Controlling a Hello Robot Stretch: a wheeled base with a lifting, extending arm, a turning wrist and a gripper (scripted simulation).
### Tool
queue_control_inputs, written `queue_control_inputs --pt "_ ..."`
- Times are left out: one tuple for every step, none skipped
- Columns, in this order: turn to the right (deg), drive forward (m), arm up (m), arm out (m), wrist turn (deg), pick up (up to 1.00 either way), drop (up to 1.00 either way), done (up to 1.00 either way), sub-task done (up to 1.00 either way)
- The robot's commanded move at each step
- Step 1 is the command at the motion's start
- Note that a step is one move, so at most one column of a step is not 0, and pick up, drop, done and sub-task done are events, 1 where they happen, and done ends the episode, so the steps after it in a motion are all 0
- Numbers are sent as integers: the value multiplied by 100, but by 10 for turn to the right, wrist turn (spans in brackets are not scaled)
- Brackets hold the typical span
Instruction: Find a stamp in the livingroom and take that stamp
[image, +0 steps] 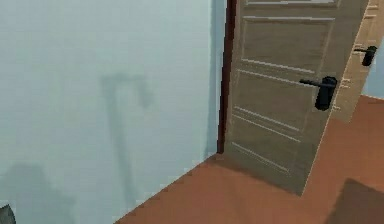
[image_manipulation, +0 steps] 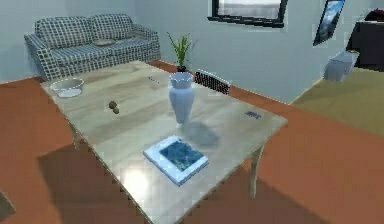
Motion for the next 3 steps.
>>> queue_control_inputs --pt "180 0 0 0 0 0 0 0 0" --pt "0 30 0 0 0 0 0 0 0" --pt "60 0 0 0 0 0 0 0 0"
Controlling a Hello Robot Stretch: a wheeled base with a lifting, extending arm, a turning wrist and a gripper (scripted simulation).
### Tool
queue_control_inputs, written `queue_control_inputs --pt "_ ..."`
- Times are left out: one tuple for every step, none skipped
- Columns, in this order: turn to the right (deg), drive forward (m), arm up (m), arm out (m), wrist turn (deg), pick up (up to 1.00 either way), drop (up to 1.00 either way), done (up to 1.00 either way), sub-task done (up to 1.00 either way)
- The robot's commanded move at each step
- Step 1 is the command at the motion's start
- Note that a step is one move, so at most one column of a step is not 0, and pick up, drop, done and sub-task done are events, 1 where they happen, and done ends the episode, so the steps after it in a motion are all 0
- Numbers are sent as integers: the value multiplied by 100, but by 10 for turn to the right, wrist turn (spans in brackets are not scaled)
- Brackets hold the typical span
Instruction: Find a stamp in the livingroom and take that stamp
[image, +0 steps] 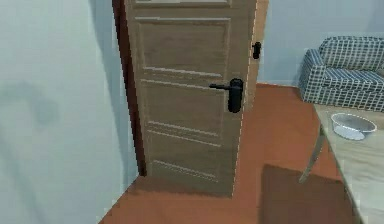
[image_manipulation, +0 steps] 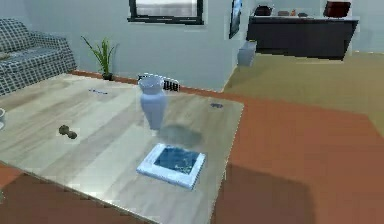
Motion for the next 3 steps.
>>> queue_control_inputs --pt "0 25 0 0 0 0 0 0 0" --pt "-210 0 0 0 0 0 0 0 0" --pt "-30 0 0 0 0 0 0 0 0"
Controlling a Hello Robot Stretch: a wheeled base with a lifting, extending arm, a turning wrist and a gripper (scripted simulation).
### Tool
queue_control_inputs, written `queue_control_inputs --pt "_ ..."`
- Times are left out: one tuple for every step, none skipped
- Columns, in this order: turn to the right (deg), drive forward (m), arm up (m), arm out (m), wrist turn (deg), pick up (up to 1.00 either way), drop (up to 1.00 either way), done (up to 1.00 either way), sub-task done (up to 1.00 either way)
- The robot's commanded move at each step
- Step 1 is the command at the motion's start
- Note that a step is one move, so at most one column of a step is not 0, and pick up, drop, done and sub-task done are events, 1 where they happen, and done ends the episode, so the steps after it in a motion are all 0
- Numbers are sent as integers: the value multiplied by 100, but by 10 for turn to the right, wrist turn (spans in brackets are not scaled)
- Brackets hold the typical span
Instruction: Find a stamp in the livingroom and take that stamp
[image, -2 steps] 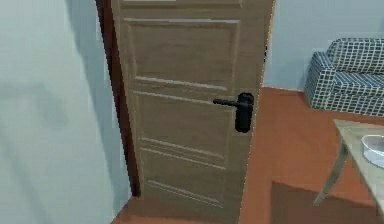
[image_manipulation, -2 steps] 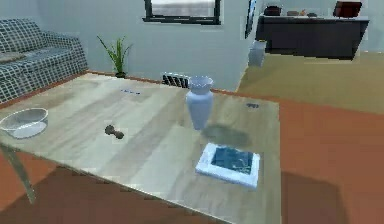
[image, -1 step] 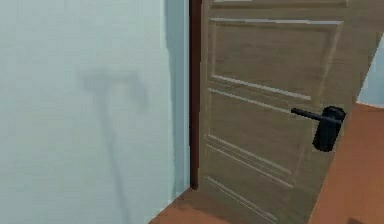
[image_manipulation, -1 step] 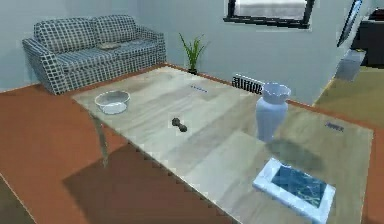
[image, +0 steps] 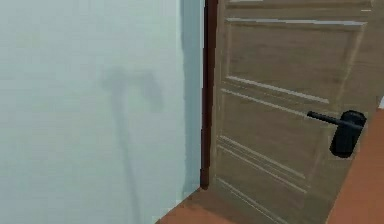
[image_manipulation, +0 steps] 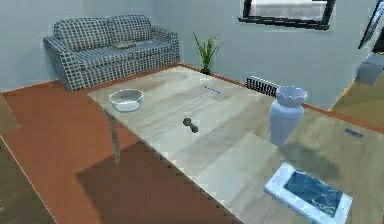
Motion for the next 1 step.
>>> queue_control_inputs --pt "450 0 0 0 0 0 0 0 0"
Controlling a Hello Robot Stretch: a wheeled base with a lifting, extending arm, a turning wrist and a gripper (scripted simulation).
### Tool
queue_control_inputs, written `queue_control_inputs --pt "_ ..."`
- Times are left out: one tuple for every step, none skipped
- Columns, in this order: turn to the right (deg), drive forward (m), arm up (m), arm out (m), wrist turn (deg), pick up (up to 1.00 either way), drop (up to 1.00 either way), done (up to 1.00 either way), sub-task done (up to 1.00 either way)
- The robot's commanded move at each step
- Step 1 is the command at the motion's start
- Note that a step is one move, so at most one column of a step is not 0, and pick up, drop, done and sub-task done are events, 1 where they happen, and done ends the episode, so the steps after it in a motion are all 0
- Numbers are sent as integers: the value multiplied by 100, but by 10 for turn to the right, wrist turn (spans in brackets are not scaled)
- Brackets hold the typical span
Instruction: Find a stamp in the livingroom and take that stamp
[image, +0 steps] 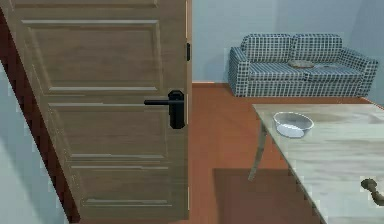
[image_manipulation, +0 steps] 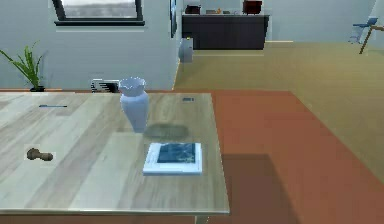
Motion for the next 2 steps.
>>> queue_control_inputs --pt "120 0 0 0 0 0 0 0 0" --pt "0 85 0 0 0 0 0 0 0"
